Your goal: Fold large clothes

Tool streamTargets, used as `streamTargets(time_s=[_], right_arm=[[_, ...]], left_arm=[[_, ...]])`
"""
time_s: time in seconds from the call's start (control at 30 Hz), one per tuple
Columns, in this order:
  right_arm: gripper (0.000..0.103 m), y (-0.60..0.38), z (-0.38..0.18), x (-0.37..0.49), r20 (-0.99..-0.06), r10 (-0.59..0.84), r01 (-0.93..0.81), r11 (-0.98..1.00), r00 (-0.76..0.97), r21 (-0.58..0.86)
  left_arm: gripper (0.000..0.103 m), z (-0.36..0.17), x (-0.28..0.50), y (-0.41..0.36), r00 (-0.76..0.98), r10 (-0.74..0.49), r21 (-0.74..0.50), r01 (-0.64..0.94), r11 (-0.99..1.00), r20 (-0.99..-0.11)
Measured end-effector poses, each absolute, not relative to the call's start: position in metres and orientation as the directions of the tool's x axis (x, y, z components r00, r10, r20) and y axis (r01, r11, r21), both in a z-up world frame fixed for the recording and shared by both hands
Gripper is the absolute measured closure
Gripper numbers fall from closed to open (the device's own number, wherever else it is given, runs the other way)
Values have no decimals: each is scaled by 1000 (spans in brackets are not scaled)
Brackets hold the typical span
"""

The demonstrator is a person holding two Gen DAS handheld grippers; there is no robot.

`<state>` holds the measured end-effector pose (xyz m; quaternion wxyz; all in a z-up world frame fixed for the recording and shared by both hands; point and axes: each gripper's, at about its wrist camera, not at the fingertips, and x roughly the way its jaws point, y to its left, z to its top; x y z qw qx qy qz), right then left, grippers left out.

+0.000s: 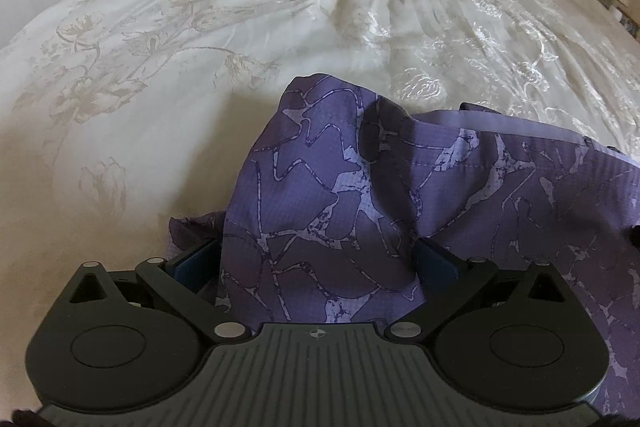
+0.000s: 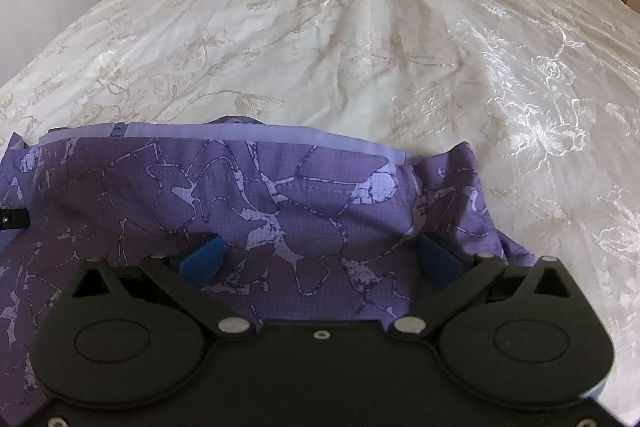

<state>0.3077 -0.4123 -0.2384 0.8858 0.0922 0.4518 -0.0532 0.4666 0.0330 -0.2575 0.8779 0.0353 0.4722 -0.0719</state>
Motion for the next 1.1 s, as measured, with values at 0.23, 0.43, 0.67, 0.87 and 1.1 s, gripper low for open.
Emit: streamTargets(time_s=[0.23, 0.43, 0.67, 0.87, 1.1], right_arm=[[0, -412, -242, 302, -787, -11, 181, 975, 617, 129], [0, -414, -236, 307, -815, 3, 187, 973, 580, 136], [1, -433, -205, 268, -813, 62, 210, 952, 578, 222], [1, -454, -191, 208, -825, 52, 282, 926, 563, 251], [1, -481, -219, 156, -825, 237, 405, 780, 513, 476]], left_arm=[[0, -260, 463, 33, 572, -100, -3, 167, 986, -814], [0, -254, 470, 37, 524, -114, -31, 164, 986, -844], [4, -219, 454, 59, 458, -162, -93, 169, 981, -874], [4, -209, 399, 94, 444, -201, -141, 166, 976, -873], [4, -233, 364, 120, 350, -311, -302, 83, 950, -884]])
